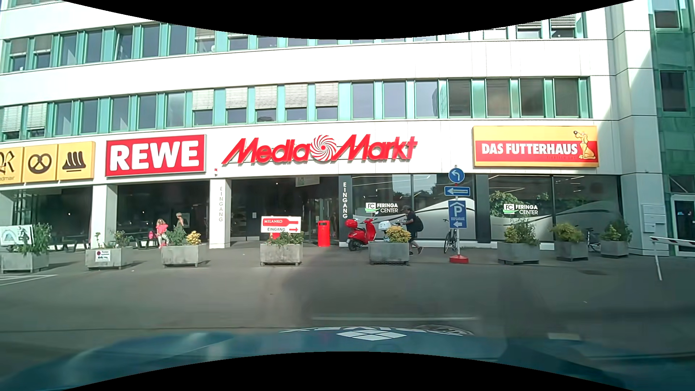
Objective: Follow the waypoints while adhering to traffic rules and regulations
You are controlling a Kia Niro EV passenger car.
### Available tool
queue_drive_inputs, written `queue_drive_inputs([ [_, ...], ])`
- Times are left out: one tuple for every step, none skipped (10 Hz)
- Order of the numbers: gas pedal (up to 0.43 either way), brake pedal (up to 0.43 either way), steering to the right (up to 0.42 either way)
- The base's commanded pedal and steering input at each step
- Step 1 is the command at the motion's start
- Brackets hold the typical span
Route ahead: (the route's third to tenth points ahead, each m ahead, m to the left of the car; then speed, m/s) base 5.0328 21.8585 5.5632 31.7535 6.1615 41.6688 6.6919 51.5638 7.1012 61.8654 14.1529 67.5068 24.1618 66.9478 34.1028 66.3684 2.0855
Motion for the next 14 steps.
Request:
queue_drive_inputs([
  [0.000,0.000,-0.402],
  [0.000,0.000,-0.436],
  [0.000,0.000,-0.503],
  [0.000,0.000,-0.577],
  [0.000,0.000,-0.629],
  [0.000,0.000,-0.668],
  [0.000,0.000,-0.710],
  [0.000,0.000,-0.757],
  [0.000,0.000,-0.796],
  [0.000,0.000,-0.820],
  [0.000,0.000,-0.830],
  [0.000,0.000,-0.835],
  [0.000,0.000,-0.838],
  [0.000,0.000,-0.840],
])
